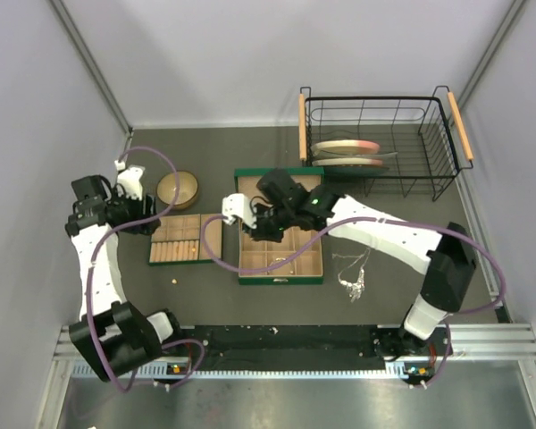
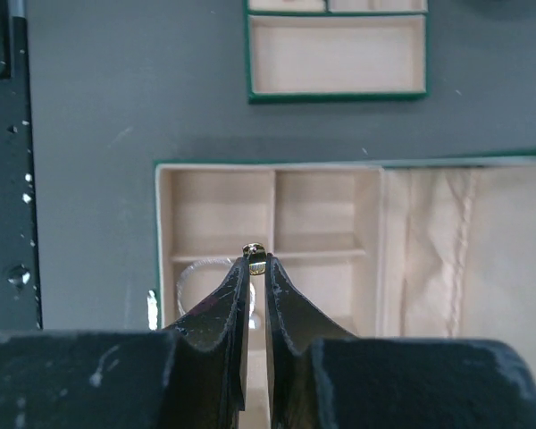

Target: Organize the mixed jewelry

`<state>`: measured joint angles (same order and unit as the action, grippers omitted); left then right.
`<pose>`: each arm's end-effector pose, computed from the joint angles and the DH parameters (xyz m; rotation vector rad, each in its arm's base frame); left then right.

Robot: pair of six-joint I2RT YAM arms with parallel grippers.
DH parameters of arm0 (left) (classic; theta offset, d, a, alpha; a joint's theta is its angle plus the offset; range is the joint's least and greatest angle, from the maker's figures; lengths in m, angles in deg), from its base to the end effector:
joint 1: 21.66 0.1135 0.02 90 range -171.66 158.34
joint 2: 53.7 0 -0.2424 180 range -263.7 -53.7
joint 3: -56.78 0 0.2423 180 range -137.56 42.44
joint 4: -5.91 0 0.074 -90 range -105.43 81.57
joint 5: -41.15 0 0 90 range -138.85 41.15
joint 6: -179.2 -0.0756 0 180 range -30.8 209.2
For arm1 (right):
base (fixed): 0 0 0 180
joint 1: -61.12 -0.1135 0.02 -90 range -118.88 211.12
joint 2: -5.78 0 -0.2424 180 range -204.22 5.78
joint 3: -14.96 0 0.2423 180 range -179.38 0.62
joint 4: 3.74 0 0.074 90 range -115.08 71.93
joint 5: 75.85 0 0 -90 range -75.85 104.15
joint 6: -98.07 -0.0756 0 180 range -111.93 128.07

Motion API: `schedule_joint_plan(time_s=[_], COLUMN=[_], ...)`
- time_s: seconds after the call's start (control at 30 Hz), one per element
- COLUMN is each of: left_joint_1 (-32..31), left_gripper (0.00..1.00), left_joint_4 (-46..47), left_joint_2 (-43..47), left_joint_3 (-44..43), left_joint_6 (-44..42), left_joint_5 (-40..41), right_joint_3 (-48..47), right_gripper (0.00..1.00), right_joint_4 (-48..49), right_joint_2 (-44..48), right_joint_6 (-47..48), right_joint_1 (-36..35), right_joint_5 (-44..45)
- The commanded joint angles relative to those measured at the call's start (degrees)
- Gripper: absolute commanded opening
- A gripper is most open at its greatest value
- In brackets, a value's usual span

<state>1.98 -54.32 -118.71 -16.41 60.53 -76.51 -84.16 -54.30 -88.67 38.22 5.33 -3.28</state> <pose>0.2377 0.0657 0.2565 0.3007 2.3305 -0.1625 0.1961 0.3287 0.2700 -1.7415 1.6512 0.5733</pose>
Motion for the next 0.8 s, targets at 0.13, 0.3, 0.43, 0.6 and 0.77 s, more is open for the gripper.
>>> schedule_joint_plan(time_s=[0.13, 0.3, 0.43, 0.6, 0.77], left_joint_1=[5.6, 7.8, 10.9, 13.8, 15.6], left_gripper=[0.64, 0.64, 0.64, 0.64, 0.64], left_joint_4=[3.0, 3.2, 3.3, 3.1, 3.3], left_joint_2=[-2.0, -1.9, -2.8, -4.8, -6.4], left_joint_3=[-2.8, -2.6, -4.0, -5.7, -7.1], left_joint_6=[3.0, 3.4, 3.6, 4.1, 4.4], left_joint_5=[1.4, 2.1, 0.2, -1.4, -2.7], right_joint_3=[-7.2, -10.2, -12.3, -15.9, -17.7], right_gripper=[0.02, 0.02, 0.02, 0.02, 0.02], right_joint_4=[3.0, 5.2, 7.2, 7.6, 8.5], right_joint_2=[-7.8, -13.5, -17.9, -22.9, -27.3], right_joint_6=[-1.4, -3.3, -4.8, -5.7, -6.2], right_joint_1=[-8.5, -10.1, -11.4, -12.8, -14.1], right_joint_5=[1.3, 0.7, 1.0, 1.3, 2.2])
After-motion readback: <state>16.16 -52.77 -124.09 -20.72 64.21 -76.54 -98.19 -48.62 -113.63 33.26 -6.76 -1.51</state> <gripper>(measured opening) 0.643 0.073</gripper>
